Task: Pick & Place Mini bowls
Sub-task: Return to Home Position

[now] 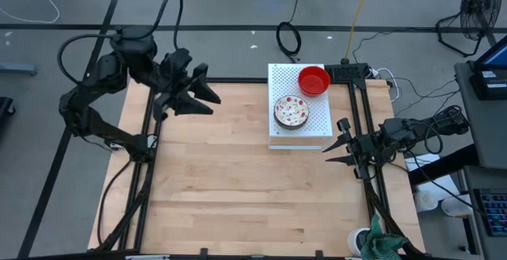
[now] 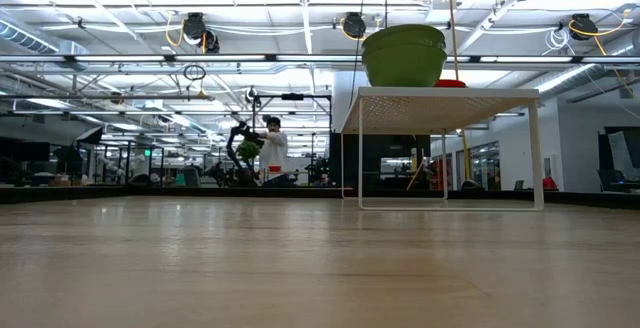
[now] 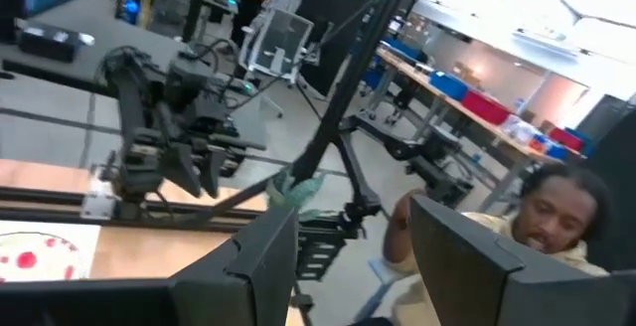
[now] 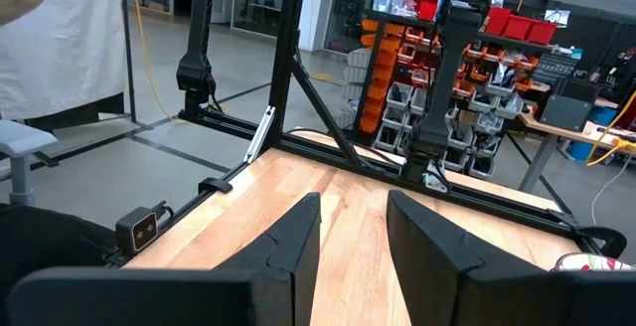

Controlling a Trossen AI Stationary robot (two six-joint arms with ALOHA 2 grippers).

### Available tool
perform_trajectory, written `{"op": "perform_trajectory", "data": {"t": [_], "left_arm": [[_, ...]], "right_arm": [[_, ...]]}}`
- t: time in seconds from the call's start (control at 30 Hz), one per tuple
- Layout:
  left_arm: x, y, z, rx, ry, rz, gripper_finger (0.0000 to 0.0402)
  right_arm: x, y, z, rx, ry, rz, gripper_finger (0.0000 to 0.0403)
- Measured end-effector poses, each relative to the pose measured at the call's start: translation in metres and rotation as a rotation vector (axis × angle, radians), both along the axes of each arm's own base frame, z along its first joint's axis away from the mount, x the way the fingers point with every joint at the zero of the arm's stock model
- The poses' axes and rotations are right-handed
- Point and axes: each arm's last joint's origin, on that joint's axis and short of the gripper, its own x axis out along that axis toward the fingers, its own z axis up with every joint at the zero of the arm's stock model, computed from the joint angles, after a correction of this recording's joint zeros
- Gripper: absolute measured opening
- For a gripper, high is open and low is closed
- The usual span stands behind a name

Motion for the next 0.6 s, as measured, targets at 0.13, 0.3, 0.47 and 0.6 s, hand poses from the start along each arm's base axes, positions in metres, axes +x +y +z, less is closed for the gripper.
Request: {"op": "perform_trajectory", "data": {"t": [0.13,0.3,0.47,0.6], "left_arm": [[0.0013,0.0013,0.0015,-0.001,-0.015,0.041,0.0193],[0.0024,0.0050,0.0028,0.031,-0.036,0.177,0.0193],[0.0032,0.0078,0.0026,0.038,-0.033,0.276,0.0193],[0.0034,0.0090,0.0026,0.062,-0.039,0.316,0.0193]], "right_arm": [[0.0000,0.0000,0.0000,0.000,0.000,0.000,0.0105],[0.0000,0.0000,0.0000,0.000,0.000,0.000,0.0105],[0.0000,0.0000,0.0000,0.000,0.000,0.000,0.0105],[0.0000,0.0000,0.0000,0.000,0.000,0.000,0.0105]]}}
